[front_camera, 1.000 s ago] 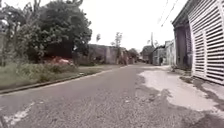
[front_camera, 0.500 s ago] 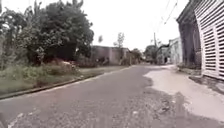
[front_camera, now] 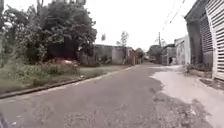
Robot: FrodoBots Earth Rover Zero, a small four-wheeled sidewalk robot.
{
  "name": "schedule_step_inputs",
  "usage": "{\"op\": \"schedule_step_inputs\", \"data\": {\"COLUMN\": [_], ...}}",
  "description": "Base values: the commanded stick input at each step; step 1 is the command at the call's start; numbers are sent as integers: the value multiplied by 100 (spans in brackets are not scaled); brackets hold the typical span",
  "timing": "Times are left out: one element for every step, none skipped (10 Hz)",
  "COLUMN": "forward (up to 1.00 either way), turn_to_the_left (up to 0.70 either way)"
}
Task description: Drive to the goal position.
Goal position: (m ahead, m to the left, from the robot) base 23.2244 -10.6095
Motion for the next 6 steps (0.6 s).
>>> {"op": "schedule_step_inputs", "data": {"forward": [70, 70, 70, 70, 70, 70], "turn_to_the_left": [7, -21, -28, -28, -28, -28]}}
